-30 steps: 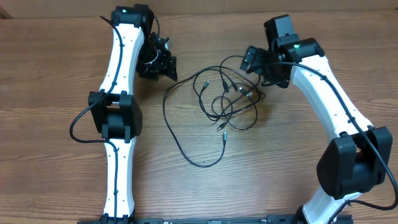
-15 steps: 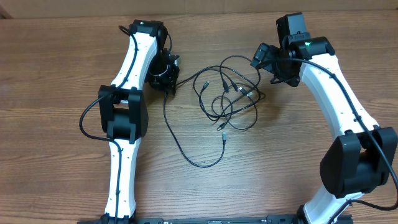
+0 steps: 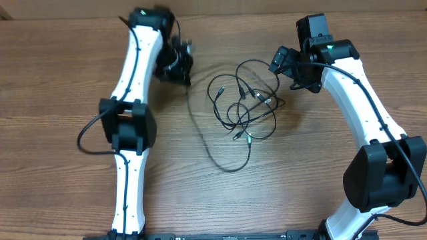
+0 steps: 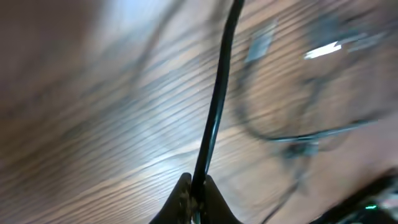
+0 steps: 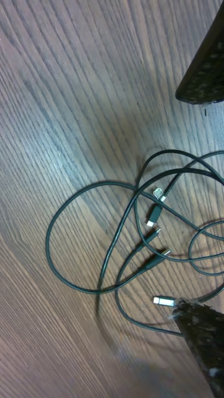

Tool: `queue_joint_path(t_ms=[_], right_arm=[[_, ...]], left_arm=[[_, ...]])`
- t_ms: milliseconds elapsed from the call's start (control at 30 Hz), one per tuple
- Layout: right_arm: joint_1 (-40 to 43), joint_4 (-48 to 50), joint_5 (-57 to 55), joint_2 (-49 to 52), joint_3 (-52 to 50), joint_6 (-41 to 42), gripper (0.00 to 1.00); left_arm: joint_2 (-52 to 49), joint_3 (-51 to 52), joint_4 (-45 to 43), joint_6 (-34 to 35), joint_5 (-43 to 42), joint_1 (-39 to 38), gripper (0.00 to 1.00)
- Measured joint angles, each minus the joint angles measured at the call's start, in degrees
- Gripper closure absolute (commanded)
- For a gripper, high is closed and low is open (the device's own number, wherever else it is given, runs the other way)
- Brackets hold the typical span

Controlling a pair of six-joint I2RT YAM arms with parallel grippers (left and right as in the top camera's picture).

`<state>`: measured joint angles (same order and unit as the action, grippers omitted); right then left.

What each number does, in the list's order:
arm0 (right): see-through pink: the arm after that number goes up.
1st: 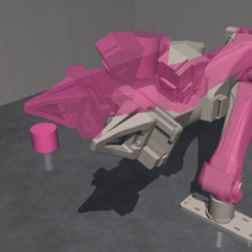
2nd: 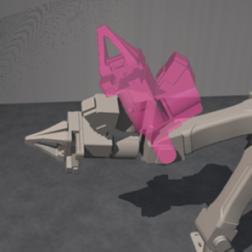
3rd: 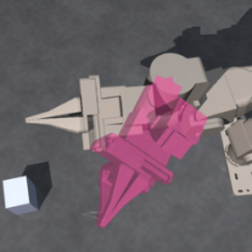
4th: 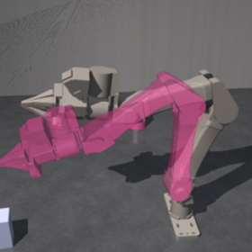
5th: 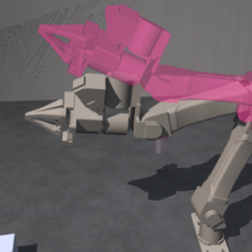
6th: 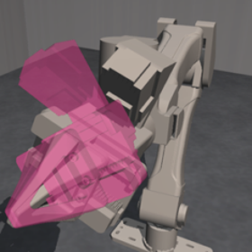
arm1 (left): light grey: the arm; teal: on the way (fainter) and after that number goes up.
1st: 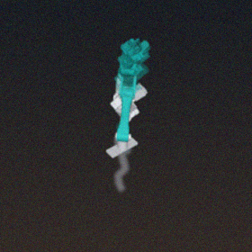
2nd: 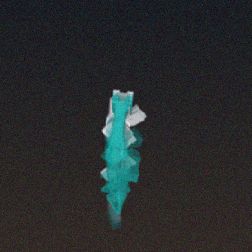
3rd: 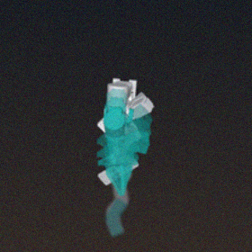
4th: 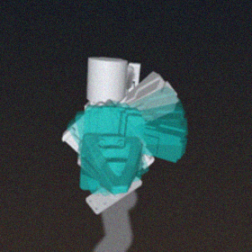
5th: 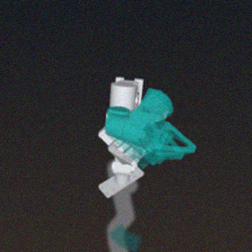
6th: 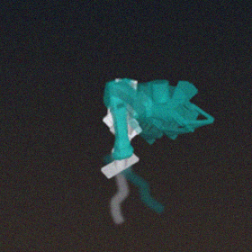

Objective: Untangle cables

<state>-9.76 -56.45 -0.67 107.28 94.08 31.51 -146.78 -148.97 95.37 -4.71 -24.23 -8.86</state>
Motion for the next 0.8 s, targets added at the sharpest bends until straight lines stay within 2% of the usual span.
queue_joint_path(t_ms=[200,300,400,600,700,800], right_arm=[[0.0,0.02,-0.02,0.0,0.0,-0.02,0.0],[0.0,0.26,0.02,0.0,0.0,-0.02,0.0],[0.0,0.37,0.0,0.0,0.0,0.02,0.0],[0.0,0.31,4.13,0.0,-0.02,-0.02,0.0],[0.0,0.22,8.26,0.0,-0.02,0.02,0.0],[0.0,-1.64,13.27,0.0,-0.02,0.02,0.0]], left_arm=[[18.34,-13.16,-8.15,4.13,-16.7,2.25,0.96],[30.05,-16.41,-16.26,10.64,-22.97,2.6,0.96],[37.48,-17.07,-25.33,17.88,-25.66,2.47,0.96],[43.21,-16.98,-46.21,31.23,-27.47,2.49,0.96],[43.71,-16.79,-57.57,35.63,-27.96,2.49,0.96],[43.89,-16.68,-63.32,37.9,-26.32,2.49,0.96]])
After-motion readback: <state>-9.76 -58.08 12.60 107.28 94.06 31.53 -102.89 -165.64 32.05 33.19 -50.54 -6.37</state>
